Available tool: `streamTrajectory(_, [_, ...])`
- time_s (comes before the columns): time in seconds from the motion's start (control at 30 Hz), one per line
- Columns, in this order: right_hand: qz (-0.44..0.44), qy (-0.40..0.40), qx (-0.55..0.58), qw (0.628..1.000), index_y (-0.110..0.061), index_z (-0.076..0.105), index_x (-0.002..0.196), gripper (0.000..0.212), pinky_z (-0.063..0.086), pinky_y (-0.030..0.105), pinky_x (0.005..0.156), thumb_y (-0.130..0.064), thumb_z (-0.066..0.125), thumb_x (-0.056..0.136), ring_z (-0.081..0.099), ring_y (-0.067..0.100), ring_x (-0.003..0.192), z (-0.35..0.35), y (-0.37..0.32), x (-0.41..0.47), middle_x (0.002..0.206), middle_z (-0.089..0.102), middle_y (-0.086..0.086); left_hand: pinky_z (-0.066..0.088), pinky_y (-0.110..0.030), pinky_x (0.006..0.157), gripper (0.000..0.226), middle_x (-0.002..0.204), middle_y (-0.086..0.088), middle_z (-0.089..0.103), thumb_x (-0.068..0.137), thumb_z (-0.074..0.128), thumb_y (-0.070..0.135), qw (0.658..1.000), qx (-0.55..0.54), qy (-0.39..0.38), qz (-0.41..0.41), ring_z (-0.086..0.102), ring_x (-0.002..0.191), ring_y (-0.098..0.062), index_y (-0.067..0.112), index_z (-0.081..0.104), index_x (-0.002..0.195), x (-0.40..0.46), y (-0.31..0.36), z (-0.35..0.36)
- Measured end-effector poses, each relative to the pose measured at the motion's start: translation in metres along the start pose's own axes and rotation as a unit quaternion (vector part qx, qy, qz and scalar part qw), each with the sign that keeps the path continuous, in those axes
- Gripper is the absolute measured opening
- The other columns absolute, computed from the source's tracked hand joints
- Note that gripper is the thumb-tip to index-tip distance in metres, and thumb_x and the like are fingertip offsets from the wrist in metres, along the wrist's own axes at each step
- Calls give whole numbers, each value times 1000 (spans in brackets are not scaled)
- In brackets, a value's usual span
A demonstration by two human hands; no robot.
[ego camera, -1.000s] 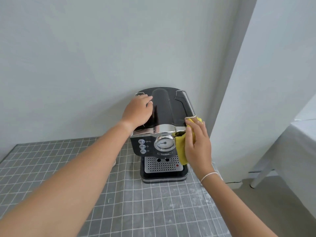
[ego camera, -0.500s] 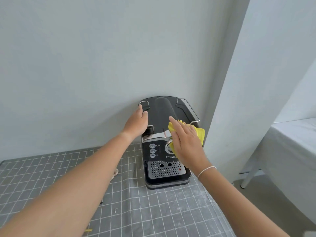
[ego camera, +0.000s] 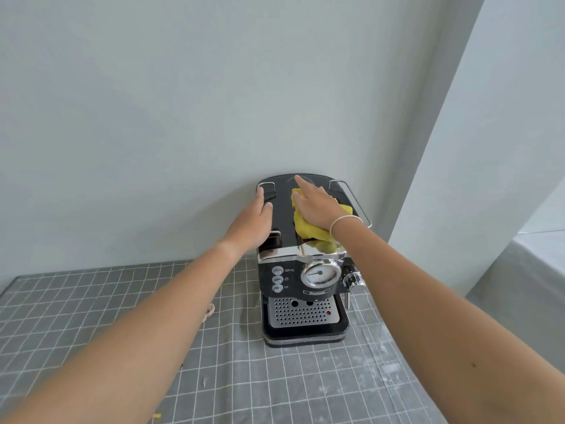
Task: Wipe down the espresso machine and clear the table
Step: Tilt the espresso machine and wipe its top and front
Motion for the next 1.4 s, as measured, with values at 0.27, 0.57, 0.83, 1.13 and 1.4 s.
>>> streamTrajectory(0.27, [-7,27,-10,1000,-16,28,141,50,25,41,112,-18,36,91,29,28,136,-1,6,52,152,27,3,16,-21,99,53,156,7,14,97,21,33,1000,-12,3,-7,18,142,-14,25,5,147,-2,-5,0])
streamTrajectory(0.57, [23,130,-45,990,-2,58,110,33,39,36,93,-21,44,87,45,31,110,-17,2,80,120,45,11,24,-24,91,53,149,1,34,97,20,35,1000,19,4,-11,39,129,-18,26,5,147,-8,-4,-2])
streamTrajectory(0.83, [26,26,-40,999,-8,58,111,37,40,38,98,-27,41,85,48,32,117,-2,1,74,123,53,13,21,-27,105,52,156,3,18,98,20,34,999,34,-1,-6,22,141,-16,25,7,147,-9,-1,-2])
streamTrajectory(1.13, [0,11,-35,999,-22,31,141,56,18,37,113,-32,40,86,19,24,139,4,4,55,152,20,0,23,-27,102,51,155,3,20,98,21,33,999,34,6,-8,26,139,-18,24,8,147,-7,-1,-5])
streamTrajectory(1.4, [18,-2,-47,999,-23,34,140,52,18,38,112,-28,36,89,22,28,138,4,2,60,151,24,5,19,-23,97,51,156,5,16,98,20,32,1000,15,4,-3,21,141,-16,24,8,147,-7,-2,-1])
Point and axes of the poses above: each hand's wrist, its own x-axis towards the middle knuckle, its own z-axis out of the palm, y = z × x, the point moved 9 cm from there along x, towards the middle knuckle
